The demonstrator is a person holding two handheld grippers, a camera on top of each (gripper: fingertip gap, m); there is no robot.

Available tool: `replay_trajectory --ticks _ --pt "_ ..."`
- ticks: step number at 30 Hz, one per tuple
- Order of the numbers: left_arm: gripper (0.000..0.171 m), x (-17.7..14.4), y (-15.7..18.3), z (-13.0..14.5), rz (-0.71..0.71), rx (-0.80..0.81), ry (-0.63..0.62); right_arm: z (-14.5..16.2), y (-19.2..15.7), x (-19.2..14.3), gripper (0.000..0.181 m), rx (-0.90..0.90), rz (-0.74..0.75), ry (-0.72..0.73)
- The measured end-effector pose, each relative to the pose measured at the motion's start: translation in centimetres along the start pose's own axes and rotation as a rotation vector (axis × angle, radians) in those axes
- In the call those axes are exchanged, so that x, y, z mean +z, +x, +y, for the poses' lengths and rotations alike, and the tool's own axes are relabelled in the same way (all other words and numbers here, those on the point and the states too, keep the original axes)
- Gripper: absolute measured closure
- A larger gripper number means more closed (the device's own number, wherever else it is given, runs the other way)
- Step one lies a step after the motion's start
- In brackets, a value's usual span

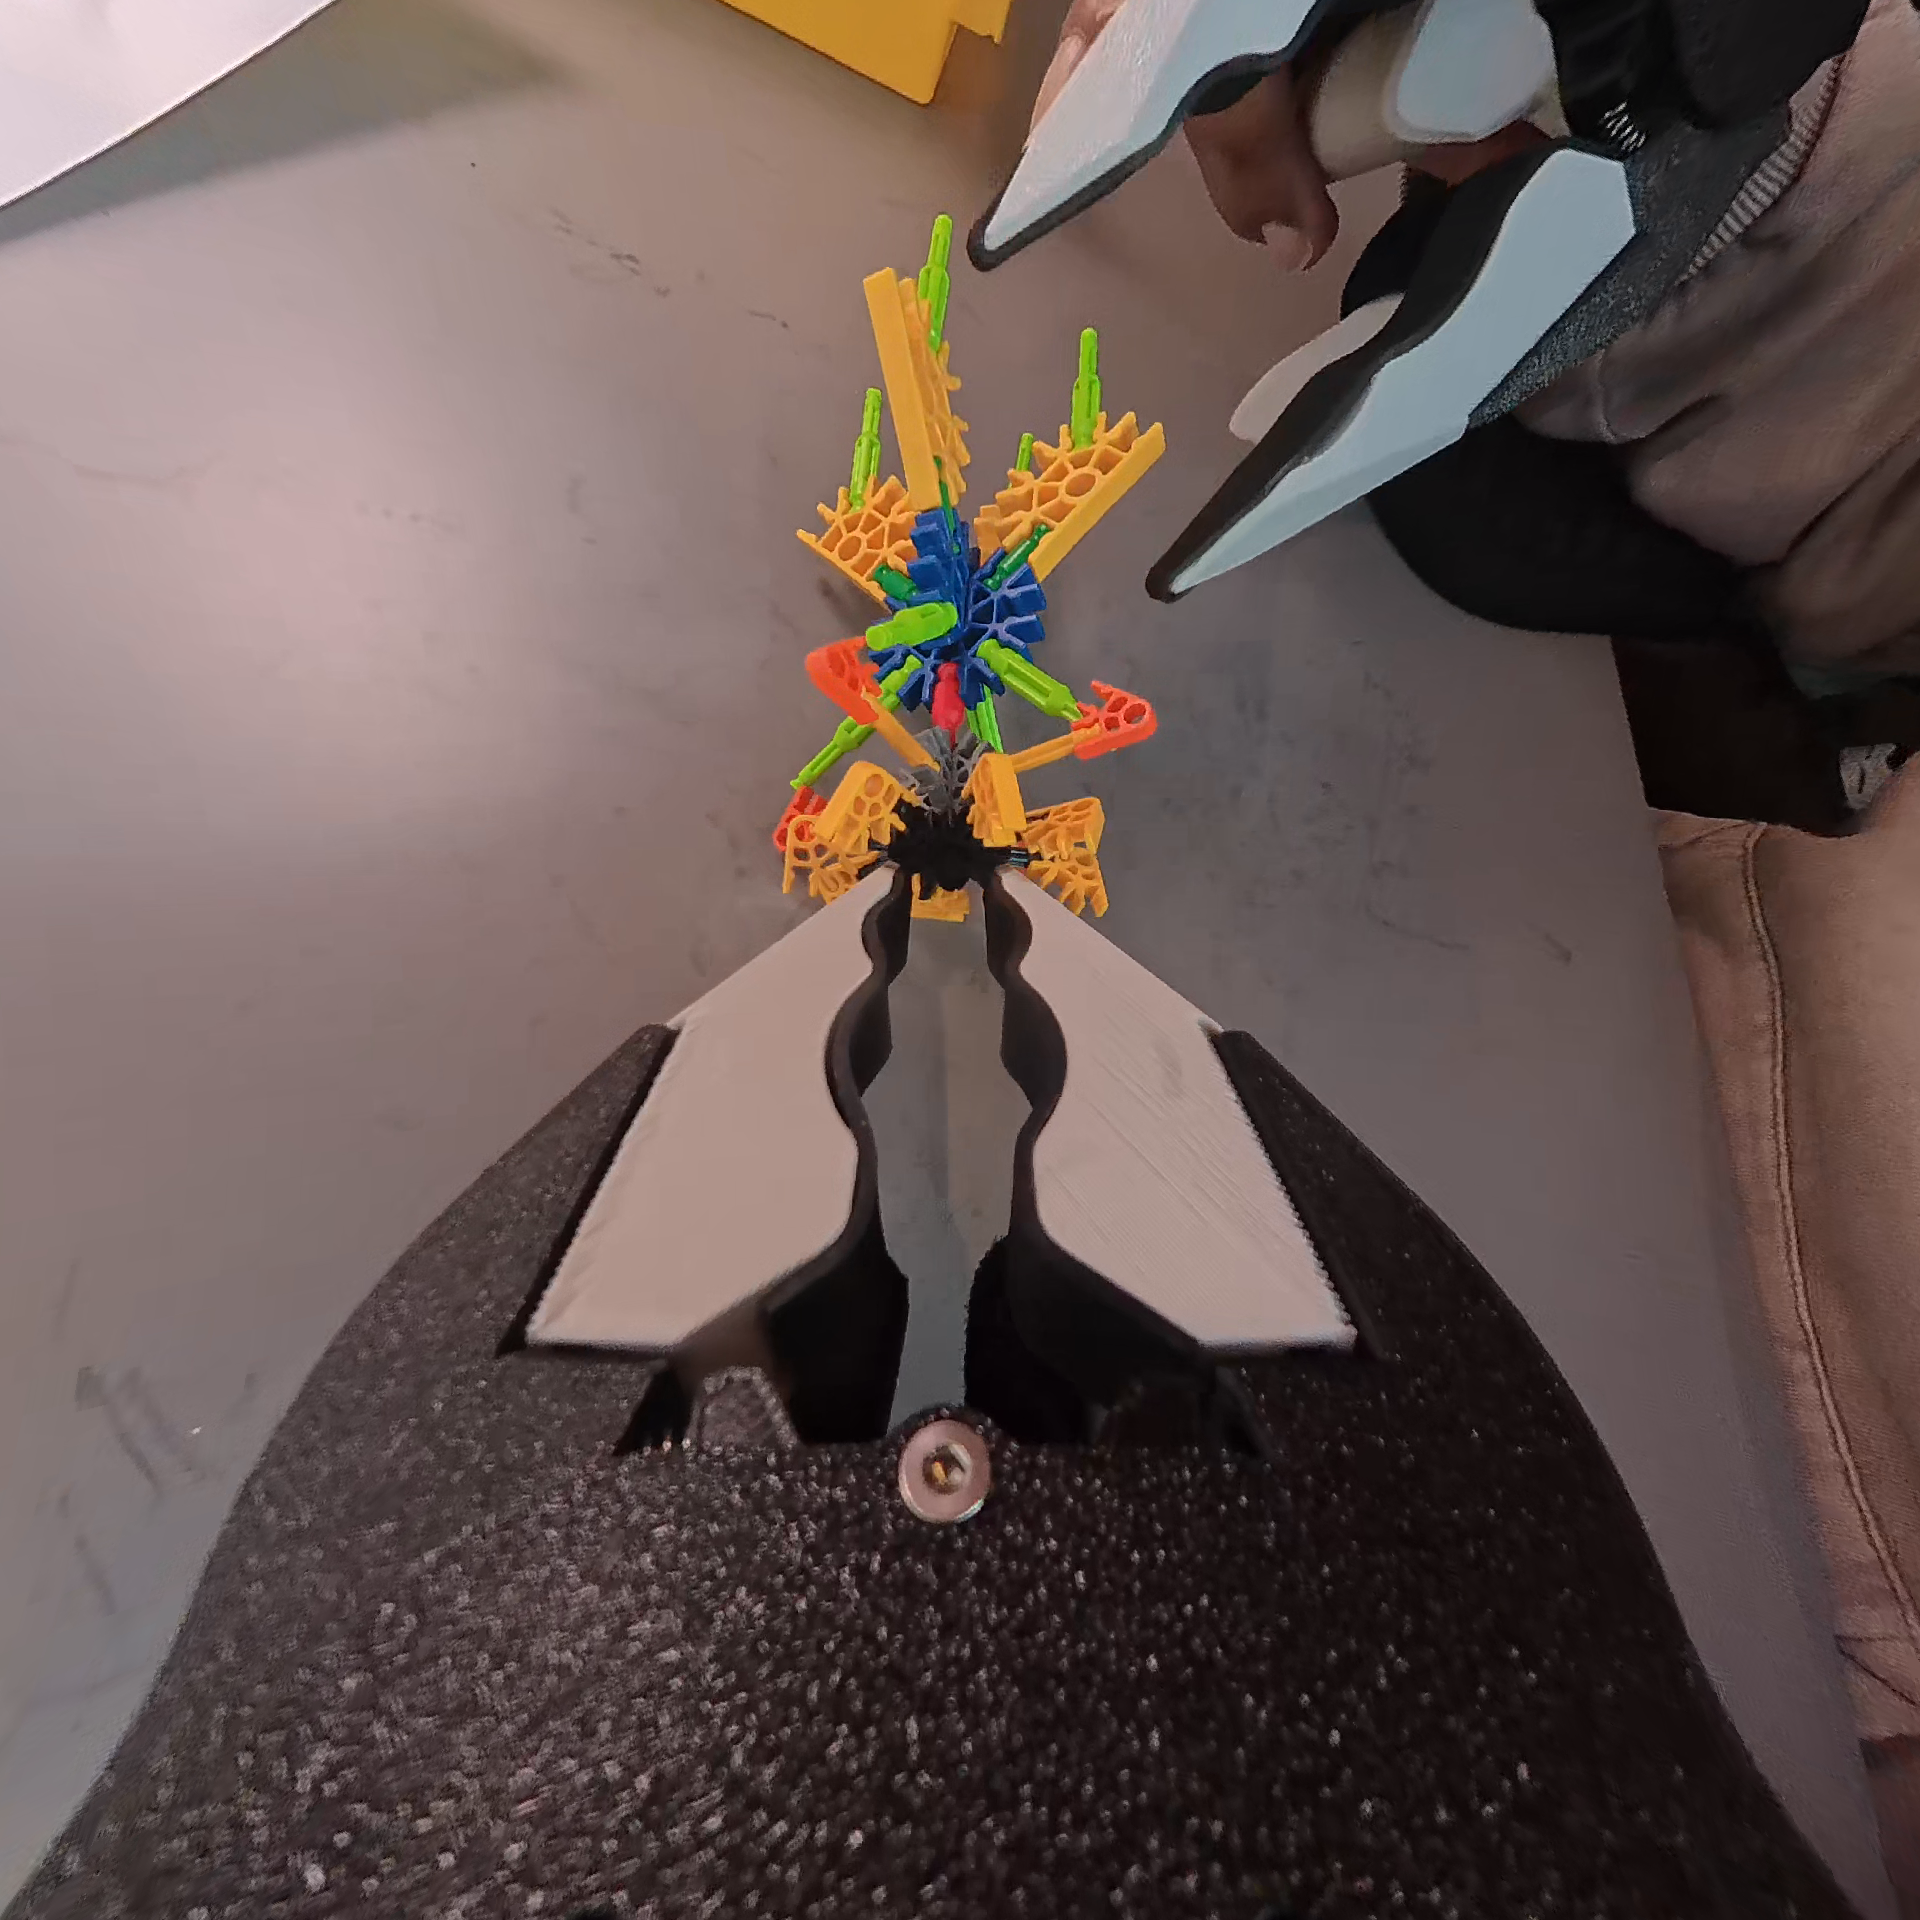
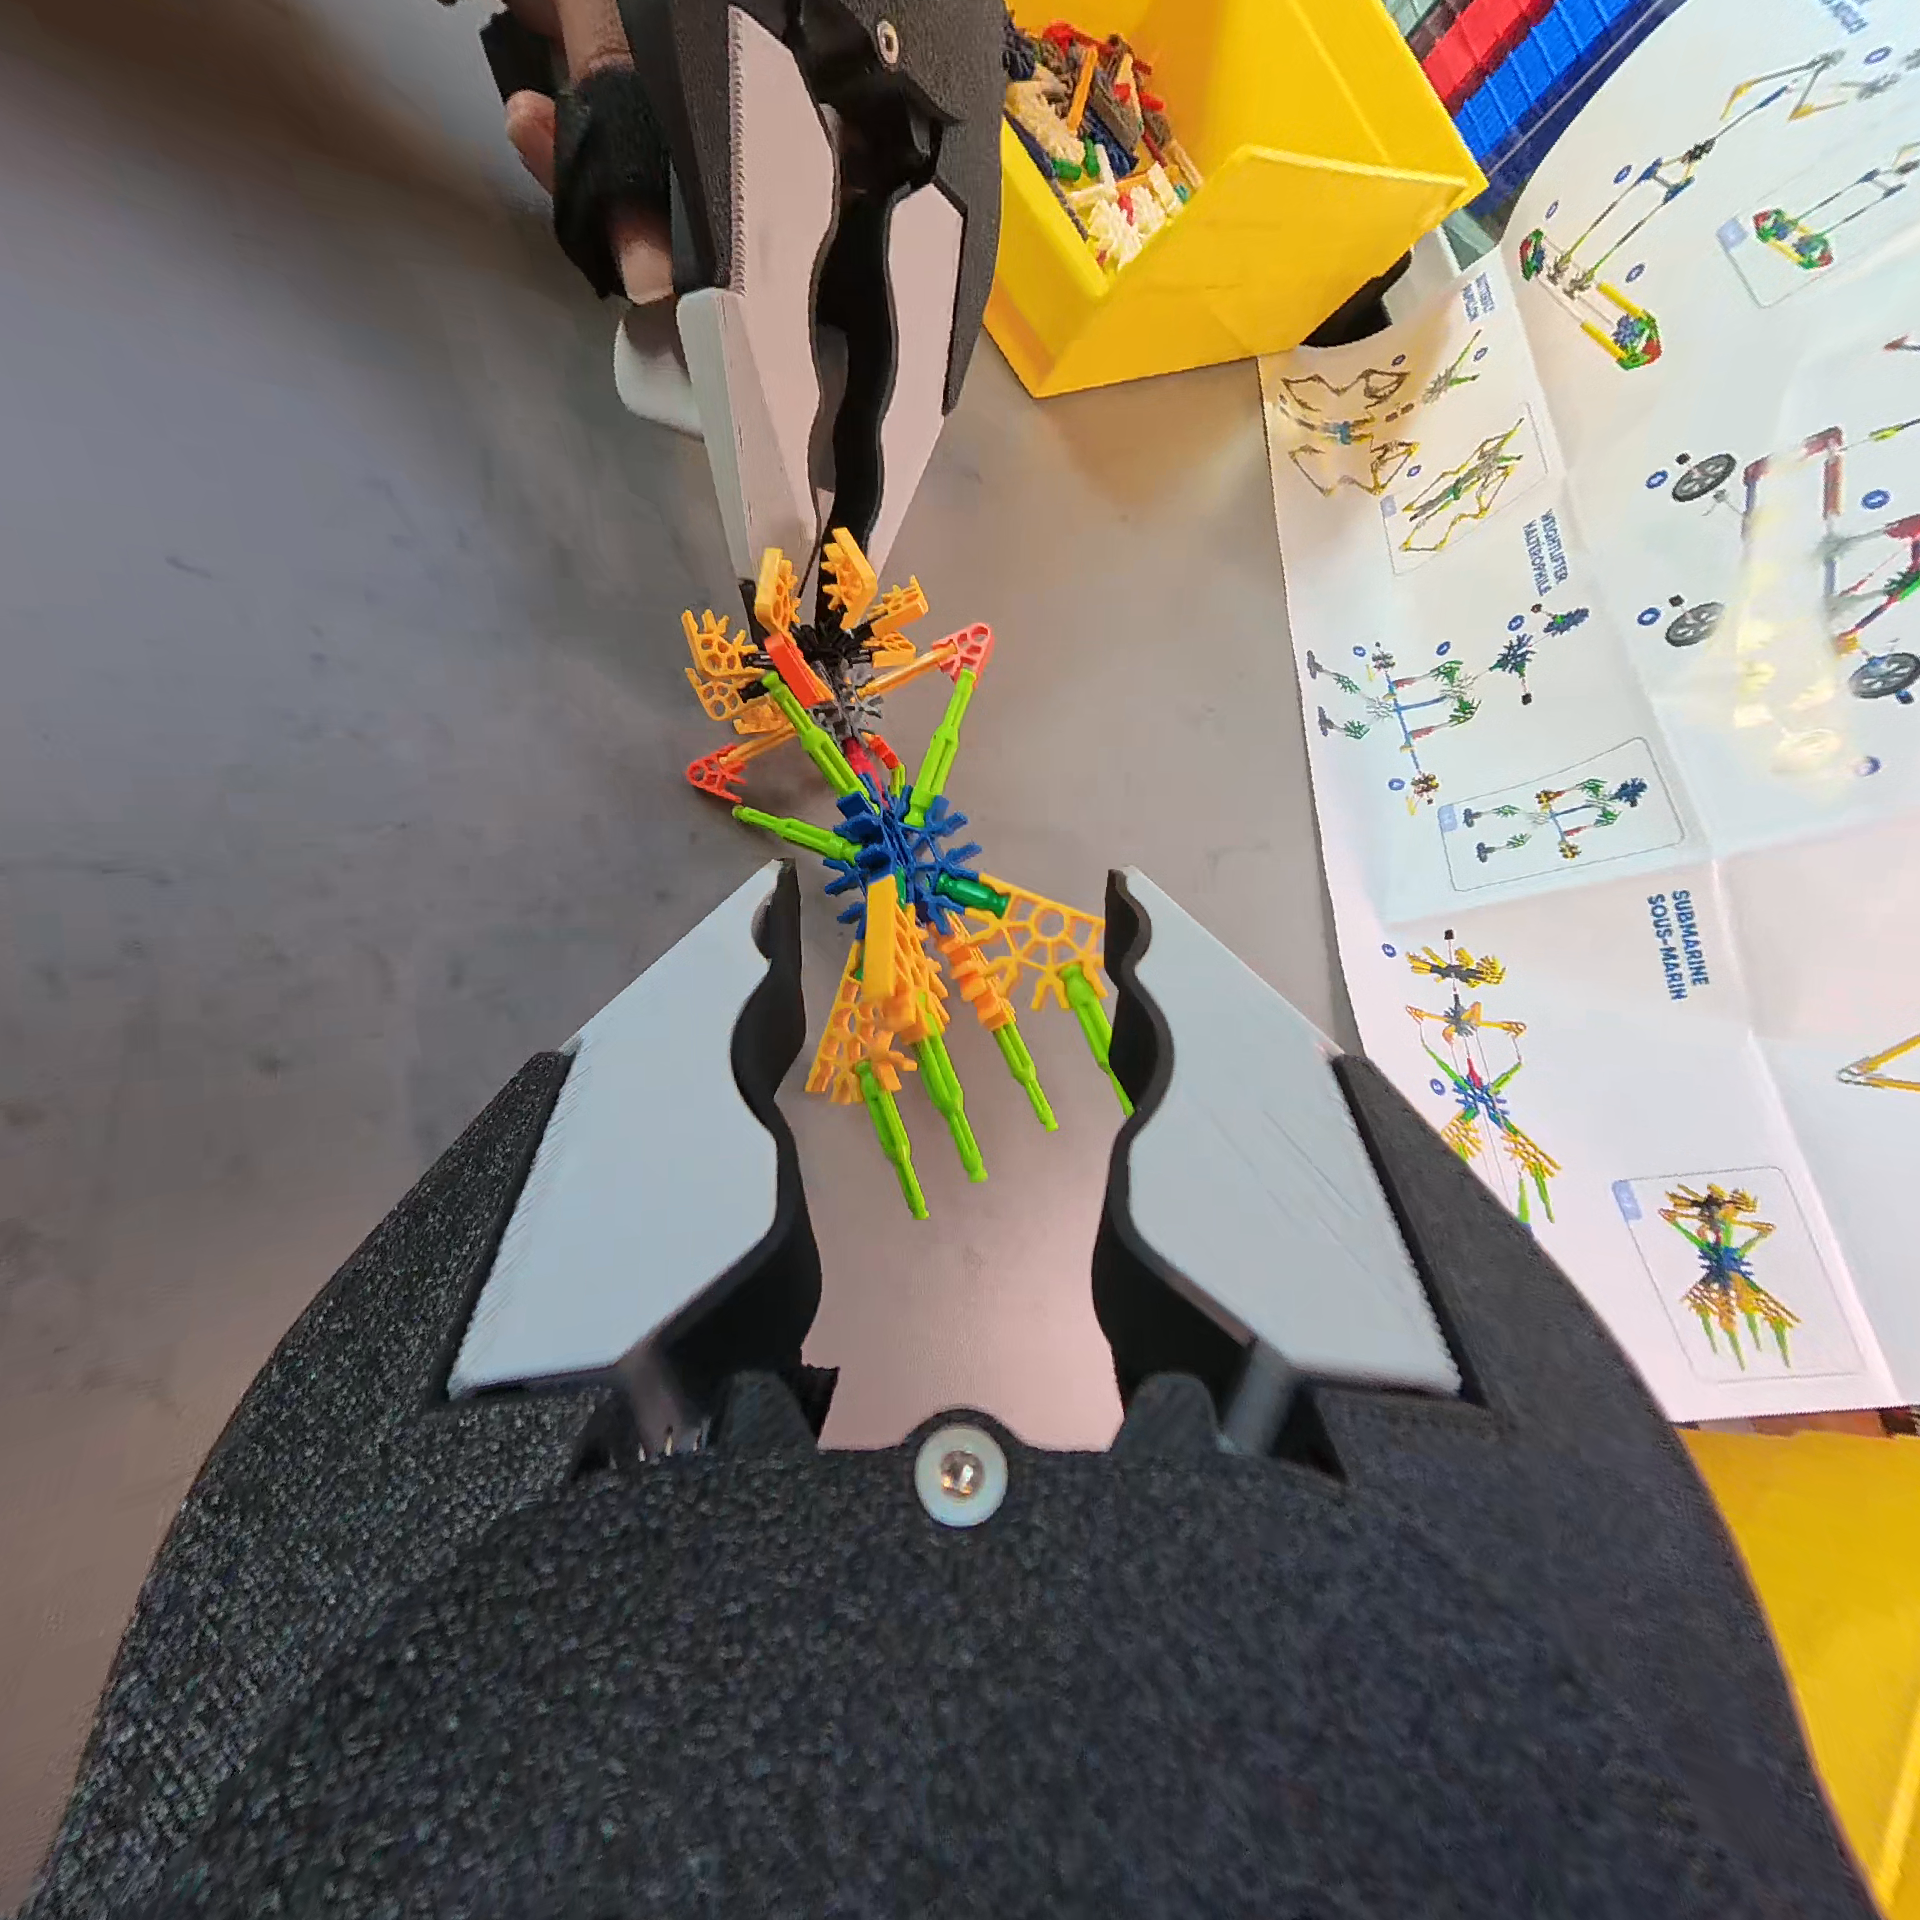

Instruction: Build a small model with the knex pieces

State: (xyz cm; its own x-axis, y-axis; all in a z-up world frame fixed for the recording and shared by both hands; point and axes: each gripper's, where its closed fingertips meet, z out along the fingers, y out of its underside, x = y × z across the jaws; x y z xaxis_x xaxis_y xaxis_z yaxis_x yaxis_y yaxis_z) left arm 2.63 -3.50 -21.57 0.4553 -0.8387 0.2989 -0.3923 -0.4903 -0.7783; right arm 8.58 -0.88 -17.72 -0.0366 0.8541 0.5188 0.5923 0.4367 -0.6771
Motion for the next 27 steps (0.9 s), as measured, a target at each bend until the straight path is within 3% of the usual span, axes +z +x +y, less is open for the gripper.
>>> replay_trajectory --ticks 5,14,22,27 --pt "0.167 0.4 0.1 -0.3 -0.028 0.028 0.007 -0.8 -1.2 1.5 0.134 -0.062 -0.059 -0.042" --pt "0.167 0.4 -0.5 -0.4 -0.041 0.114 0.025 -3.3 0.9 1.0 0.155 0.102 -0.258 0.03" --pt "0.167 0.7 -1.1 -0.8 -0.079 0.27 0.025 -1.3 0.7 3.8 0.159 0.22 -0.71 -0.138" --pt "0.158 -0.3 -0.7 0.1 0.019 0.199 -0.018 -0.4 0.6 4.7 0.168 0.345 -0.868 -0.155"
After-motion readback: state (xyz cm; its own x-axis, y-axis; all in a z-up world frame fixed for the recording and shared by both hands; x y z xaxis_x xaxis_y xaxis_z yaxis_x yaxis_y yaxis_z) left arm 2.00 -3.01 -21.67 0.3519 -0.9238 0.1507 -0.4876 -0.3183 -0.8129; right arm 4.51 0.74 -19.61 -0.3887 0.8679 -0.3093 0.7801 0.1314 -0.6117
